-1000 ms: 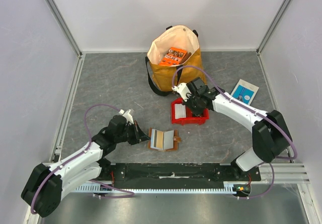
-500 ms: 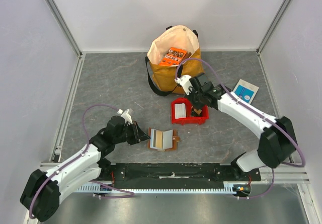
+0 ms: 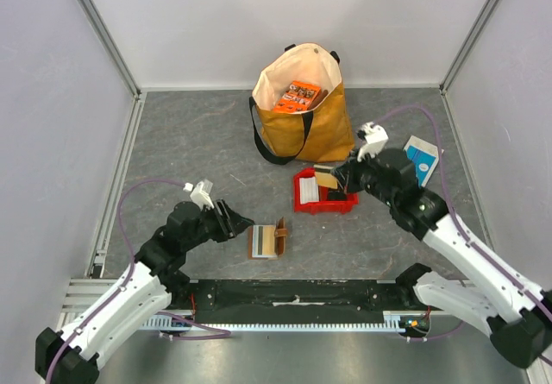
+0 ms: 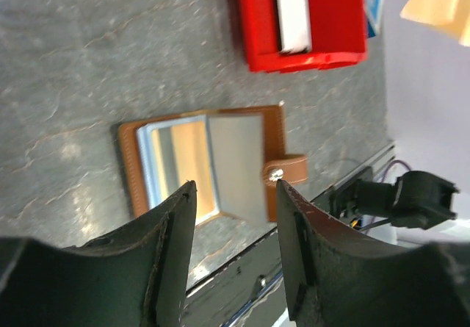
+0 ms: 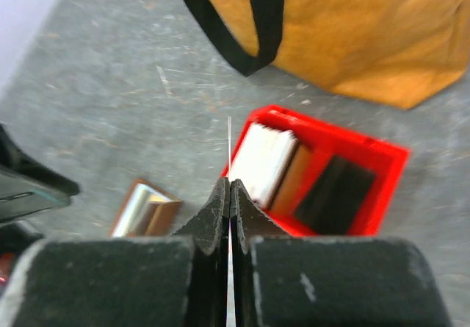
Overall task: Put the credit cards into the card holder
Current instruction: Pick up the credit card from the storage box, then open the card holder at the center of the board.
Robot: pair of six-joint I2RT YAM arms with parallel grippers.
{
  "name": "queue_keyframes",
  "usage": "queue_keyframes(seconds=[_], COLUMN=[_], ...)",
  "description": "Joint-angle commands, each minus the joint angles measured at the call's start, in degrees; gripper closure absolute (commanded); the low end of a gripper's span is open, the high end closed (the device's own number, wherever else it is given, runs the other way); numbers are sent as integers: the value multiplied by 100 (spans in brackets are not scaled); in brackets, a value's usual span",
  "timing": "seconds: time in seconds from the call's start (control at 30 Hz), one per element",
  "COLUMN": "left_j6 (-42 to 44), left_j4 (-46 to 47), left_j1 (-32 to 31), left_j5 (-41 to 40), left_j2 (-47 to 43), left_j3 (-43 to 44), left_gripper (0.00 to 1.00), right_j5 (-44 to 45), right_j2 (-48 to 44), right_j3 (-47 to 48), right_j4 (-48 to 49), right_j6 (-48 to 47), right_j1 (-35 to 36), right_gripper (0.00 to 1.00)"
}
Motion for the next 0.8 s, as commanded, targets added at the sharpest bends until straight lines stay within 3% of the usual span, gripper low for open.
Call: queue_keyframes(seconds=[0.0, 0.13, 0.4, 0.6, 0.77], left_j6=[-427, -585, -1595, -1676, -1649], left_j4=[740, 1435, 3930, 4837, 5242], left_j1=[-10, -19, -185, -914, -1249], left_j5=[102, 515, 974, 351, -151], left_j2=[156, 640, 1149, 1651, 1740], left_j3=[207, 164, -82, 40, -21], left_gripper=[47, 48, 47, 47, 50], right_j5=[-278, 283, 1971, 2806, 2965], right_j2=[-717, -1201, -1246, -842, -605], right_j3=[-1300, -2118, -2936, -2990, -2911], right_j4=[1960, 2876, 4650, 5408, 5549], right_j6=[2621, 3774, 4707, 4734, 4787], right_j1=[106, 519, 1995, 2699, 2884], right_gripper=[100, 100, 100, 100, 100])
